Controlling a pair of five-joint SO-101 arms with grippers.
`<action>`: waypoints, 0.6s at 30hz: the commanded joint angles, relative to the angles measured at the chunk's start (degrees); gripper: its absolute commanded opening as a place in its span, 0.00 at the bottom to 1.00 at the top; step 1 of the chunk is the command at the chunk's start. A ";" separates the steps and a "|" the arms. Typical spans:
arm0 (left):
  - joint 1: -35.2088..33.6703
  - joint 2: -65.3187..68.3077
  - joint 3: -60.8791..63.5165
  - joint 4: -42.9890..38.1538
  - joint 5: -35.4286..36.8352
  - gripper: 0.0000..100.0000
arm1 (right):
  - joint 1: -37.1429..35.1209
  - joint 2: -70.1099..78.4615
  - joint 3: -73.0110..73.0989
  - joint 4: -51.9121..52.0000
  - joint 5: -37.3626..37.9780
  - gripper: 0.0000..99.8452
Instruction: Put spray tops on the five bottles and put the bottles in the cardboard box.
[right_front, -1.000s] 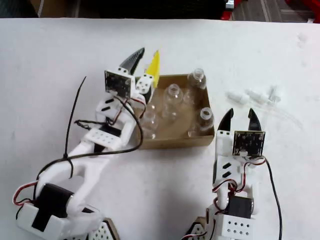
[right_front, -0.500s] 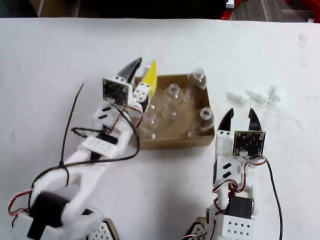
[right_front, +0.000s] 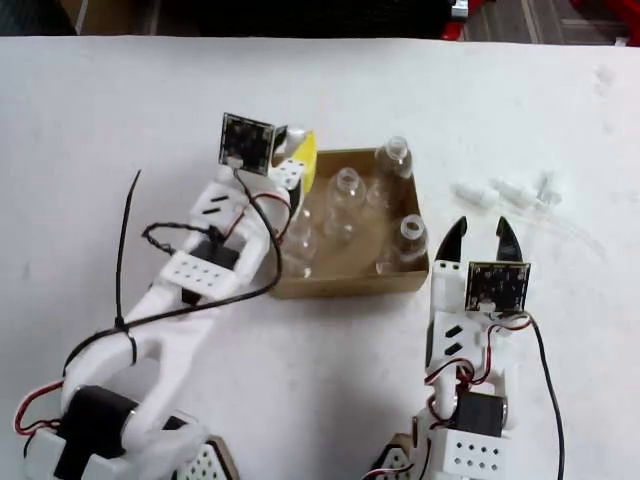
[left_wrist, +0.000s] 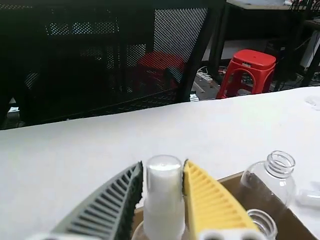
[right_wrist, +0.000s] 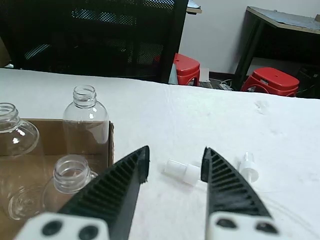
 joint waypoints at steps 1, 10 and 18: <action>-0.48 -1.36 -2.20 0.44 1.05 0.12 | -0.13 -0.13 0.53 -1.27 -0.09 0.15; -0.04 -7.34 0.79 0.44 1.49 0.16 | -0.13 -0.13 0.53 -1.27 -0.09 0.15; -0.66 -20.44 2.11 12.04 3.87 0.26 | -0.13 -0.13 0.53 -1.19 -0.09 0.15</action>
